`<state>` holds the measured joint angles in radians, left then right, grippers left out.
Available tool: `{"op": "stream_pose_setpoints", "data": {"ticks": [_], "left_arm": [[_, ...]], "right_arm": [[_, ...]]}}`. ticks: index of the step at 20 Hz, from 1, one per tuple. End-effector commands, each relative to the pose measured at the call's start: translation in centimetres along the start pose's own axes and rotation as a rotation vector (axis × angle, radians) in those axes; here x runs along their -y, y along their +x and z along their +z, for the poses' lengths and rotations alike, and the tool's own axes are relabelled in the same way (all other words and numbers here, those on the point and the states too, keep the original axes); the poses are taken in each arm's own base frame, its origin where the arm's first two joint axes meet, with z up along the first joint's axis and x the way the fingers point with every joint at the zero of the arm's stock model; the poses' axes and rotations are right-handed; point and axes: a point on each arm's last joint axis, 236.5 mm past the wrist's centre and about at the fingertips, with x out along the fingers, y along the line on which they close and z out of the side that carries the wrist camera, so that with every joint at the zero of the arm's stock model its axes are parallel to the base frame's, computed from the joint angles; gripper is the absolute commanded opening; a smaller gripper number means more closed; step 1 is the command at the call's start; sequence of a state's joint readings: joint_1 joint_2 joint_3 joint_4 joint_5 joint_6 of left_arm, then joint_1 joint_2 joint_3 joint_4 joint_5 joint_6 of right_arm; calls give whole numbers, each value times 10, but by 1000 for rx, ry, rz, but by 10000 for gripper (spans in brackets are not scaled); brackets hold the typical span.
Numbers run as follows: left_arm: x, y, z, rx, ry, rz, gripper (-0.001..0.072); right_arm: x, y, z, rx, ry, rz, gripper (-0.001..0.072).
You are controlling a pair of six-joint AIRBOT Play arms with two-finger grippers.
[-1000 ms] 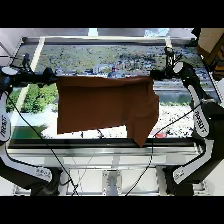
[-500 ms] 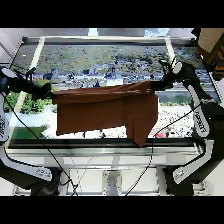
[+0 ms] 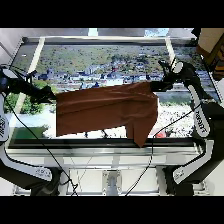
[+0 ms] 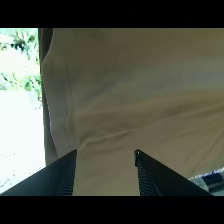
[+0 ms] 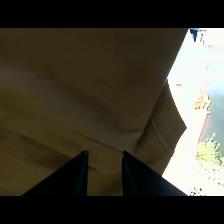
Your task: Fold the shirts.
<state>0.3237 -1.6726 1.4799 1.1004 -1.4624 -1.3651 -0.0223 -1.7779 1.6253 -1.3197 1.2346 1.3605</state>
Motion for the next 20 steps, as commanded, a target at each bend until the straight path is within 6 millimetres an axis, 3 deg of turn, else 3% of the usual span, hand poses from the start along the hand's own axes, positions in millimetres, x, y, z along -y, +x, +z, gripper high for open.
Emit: {"op": "stream_pose_setpoints", "data": {"ticks": [1, 4, 6, 8, 11, 13, 15, 17, 20], "left_arm": [[2, -8, 4, 13, 14, 7, 435], [20, -55, 48, 182, 88, 28, 407], [42, -110, 75, 317, 171, 62, 393], [59, -166, 76, 391, 253, 130, 317], [83, -221, 38, 435, 304, 183, 317], [97, -237, 2, 441, 319, 187, 317], [99, -241, -32, 424, 305, 206, 316], [87, -238, -58, 402, 245, 251, 321], [65, -209, -96, 317, 174, 281, 430]], "right_arm": [[6, -4, 3, 9, -67, -28, 268], [14, -33, 37, 116, -127, -91, 268], [22, -76, 61, 196, -166, -173, 268], [33, -125, 69, 245, -197, -279, 268], [39, -196, 53, 294, -194, -368, 268], [37, -233, 23, 268, -175, -397, 268], [33, -267, -4, 288, -148, -397, 268], [28, -281, -26, 313, -128, -368, 268], [35, -268, -74, 257, -74, -346, 273]]}}
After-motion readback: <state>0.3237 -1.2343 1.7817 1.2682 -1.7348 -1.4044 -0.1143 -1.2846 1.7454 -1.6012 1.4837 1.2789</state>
